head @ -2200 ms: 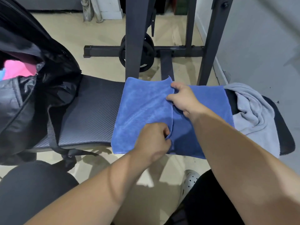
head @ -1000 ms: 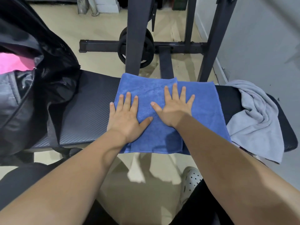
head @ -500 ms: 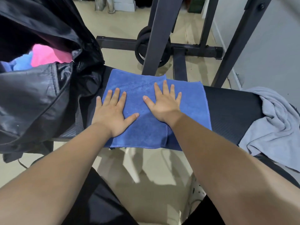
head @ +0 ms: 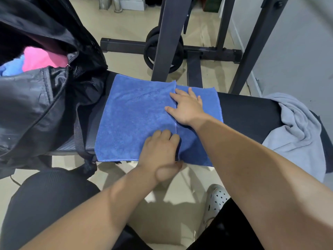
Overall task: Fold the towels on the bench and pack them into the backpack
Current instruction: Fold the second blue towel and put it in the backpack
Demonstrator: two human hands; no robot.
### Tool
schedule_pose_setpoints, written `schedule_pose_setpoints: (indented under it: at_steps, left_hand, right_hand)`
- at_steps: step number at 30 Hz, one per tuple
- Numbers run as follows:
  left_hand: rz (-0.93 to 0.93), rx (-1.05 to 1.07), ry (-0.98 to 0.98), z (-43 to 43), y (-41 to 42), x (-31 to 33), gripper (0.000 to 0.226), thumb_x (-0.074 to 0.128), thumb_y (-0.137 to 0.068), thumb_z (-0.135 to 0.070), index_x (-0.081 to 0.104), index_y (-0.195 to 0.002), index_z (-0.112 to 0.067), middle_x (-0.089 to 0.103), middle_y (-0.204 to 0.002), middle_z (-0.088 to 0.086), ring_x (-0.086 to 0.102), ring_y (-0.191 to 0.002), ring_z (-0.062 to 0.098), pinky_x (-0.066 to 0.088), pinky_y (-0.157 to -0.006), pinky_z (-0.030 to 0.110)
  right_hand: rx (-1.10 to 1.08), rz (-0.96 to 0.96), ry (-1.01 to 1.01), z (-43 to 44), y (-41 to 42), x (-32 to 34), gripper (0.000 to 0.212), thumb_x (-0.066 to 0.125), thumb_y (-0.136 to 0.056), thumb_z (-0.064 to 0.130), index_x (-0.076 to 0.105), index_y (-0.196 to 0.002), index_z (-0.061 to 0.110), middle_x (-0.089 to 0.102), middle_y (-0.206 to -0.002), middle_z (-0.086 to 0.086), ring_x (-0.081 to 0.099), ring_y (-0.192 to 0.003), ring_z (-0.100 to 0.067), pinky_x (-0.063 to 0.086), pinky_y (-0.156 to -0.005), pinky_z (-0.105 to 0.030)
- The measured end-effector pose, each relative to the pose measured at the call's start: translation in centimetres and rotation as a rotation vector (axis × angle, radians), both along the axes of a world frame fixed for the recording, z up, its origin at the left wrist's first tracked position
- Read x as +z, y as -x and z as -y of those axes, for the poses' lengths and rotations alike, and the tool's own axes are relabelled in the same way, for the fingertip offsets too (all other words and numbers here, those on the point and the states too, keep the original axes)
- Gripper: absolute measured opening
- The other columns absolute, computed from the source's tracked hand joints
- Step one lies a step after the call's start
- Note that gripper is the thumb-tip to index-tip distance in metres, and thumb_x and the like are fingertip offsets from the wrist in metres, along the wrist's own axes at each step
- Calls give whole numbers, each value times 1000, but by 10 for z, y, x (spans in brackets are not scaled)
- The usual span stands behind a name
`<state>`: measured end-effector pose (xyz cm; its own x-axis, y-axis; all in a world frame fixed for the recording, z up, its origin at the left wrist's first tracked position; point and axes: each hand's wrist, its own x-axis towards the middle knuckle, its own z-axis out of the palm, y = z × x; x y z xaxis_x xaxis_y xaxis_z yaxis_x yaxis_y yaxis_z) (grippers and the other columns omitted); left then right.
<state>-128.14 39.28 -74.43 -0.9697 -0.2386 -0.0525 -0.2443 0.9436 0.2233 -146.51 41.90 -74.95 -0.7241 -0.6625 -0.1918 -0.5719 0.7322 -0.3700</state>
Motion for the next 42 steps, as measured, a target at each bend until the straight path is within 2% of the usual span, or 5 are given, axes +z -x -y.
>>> schedule_pose_setpoints:
  at_steps: [18,25,29,33,42]
  left_hand:
    - [-506,44,-249,10,-10,45,12,64,-80,-22,59,-70,-15,53,-66,-6,49,-65,20,41,-58,33]
    - [-432,-103,-333,-43,28,37,7,63,-80,-21,62,-75,-16,57,-70,-2,54,-67,25,47,-57,40]
    - [-235,-122,-262,-66,44,8,10,61,-86,-25,64,-81,-17,60,-79,0,57,-78,28,46,-63,38]
    - [-65,-140,-213,-74,49,-7,17,55,-92,-28,58,-79,-17,54,-85,-3,53,-88,25,37,-63,34]
    - [-233,-88,-194,-77,47,11,19,54,-86,-27,62,-73,-15,56,-73,-1,53,-71,27,43,-58,36]
  right_hand:
    - [10,90,515,-12,18,48,67,68,-87,12,45,-150,7,36,-157,1,38,-142,-12,31,-114,-19]
    - [-114,163,551,-72,45,66,64,67,-75,-3,58,-137,9,46,-140,6,53,-87,0,41,-77,-7]
    - [-153,260,371,-104,50,30,74,62,-63,17,58,-137,13,46,-150,5,54,-127,-13,49,-106,-31]
    - [-169,255,309,-116,49,5,37,57,-72,3,65,-107,10,55,-117,2,56,-83,-14,50,-85,-31]
    - [-283,281,494,-111,55,0,38,38,-63,0,63,-92,2,62,-79,-14,40,-68,-19,35,-64,-29]
